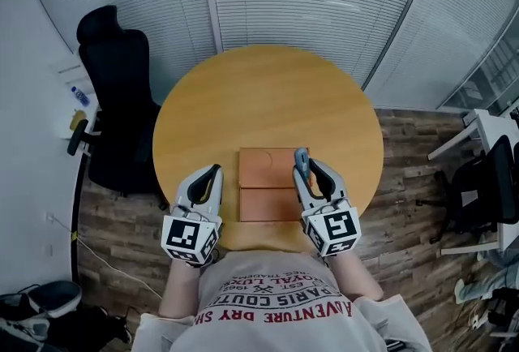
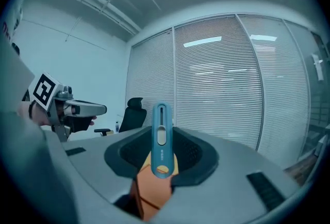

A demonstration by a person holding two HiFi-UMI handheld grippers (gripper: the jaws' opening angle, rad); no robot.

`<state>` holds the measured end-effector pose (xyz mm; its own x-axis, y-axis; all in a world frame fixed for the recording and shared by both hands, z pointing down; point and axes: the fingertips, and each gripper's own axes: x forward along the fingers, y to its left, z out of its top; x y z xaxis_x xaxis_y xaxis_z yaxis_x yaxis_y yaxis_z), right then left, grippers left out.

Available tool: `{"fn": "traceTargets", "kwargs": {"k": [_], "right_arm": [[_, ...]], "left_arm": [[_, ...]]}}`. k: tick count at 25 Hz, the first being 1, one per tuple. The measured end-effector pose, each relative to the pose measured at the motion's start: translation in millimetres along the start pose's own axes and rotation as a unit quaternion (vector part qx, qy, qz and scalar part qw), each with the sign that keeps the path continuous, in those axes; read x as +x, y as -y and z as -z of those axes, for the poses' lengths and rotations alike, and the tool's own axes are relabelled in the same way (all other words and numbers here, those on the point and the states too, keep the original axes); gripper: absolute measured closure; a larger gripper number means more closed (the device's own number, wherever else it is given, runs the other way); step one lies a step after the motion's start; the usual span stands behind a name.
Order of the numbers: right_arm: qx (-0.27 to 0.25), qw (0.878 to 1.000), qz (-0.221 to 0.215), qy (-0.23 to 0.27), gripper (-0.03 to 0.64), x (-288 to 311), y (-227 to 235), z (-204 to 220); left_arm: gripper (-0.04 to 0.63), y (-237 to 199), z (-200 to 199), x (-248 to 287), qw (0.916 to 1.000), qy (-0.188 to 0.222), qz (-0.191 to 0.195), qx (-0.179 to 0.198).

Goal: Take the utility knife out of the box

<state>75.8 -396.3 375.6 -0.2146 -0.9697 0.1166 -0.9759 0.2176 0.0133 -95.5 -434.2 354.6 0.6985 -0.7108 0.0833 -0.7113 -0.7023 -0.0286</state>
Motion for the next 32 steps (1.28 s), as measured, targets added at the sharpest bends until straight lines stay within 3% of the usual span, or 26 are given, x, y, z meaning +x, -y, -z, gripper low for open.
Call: {"fn": "traceTargets", "kwargs": {"k": [32], "right_arm": [[-0.004,0.999,0.032,-0.034,0.483,-32,2,19]], "left_arm": [[0.584,33,11,-2,0.9992,-0.001,0.032,-0.024]]}}
